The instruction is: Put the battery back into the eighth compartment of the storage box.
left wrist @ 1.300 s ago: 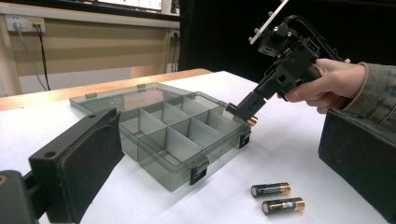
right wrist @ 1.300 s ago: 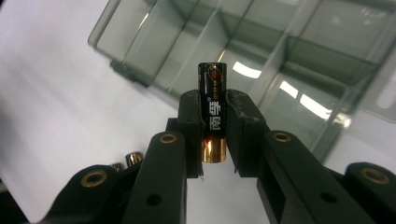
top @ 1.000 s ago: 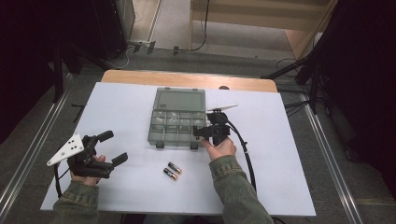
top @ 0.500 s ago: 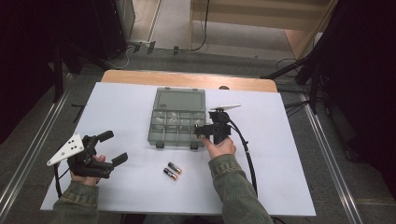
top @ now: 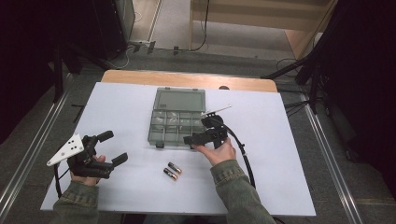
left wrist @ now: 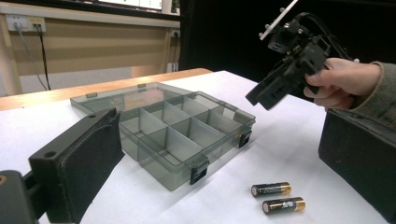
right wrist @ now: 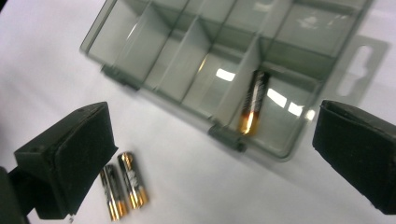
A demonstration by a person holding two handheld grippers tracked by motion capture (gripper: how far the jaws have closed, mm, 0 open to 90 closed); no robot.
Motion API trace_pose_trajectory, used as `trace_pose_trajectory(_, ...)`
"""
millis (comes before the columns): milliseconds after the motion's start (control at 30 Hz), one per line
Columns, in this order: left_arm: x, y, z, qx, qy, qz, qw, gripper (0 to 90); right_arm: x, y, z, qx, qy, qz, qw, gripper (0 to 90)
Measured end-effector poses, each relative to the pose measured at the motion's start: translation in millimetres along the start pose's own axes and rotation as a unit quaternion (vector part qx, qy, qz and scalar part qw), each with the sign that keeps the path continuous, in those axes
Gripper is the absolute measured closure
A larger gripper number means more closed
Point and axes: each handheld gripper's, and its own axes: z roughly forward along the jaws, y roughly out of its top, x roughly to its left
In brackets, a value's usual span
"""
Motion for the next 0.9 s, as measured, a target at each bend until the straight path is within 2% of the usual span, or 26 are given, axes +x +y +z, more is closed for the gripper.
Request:
trace_pose_trajectory(100, 0.0, 0.1, -0.3, 0.000, 0.001, 0.001, 1.0000, 0.0, 5.2, -1.4, 1.2, 0.003, 0.004, -0.019, 0.9998, 0.0)
trace_pose_trajectory(367, -0.6, -0.1, 0.6, 0.000, 0.000, 0.001, 1.0000, 0.0, 12.1, -2.9, 6.2, 0.019, 0.016, -0.042, 0.9988, 0.0)
trace_pose_trajectory(533, -0.7, 0.0, 0.6, 0.001, 0.000, 0.000, 1.0000, 0.0, 20.1, -5.8, 11.6, 0.032, 0.011, -0.059, 0.9977, 0.0)
trace_pose_trajectory(667, -0.4, 0.0, 0.4, 0.000, 0.000, 0.000, 1.0000, 0.0, 25.5, -7.6, 15.2, 0.036, 0.019, -0.074, 0.9964, 0.0)
trace_pose_trajectory(900, -0.4, 0.0, 0.6, 0.000, -0.001, 0.000, 1.0000, 0.0, 31.9, -10.6, 23.1, 0.062, 0.023, -0.096, 0.9932, 0.0)
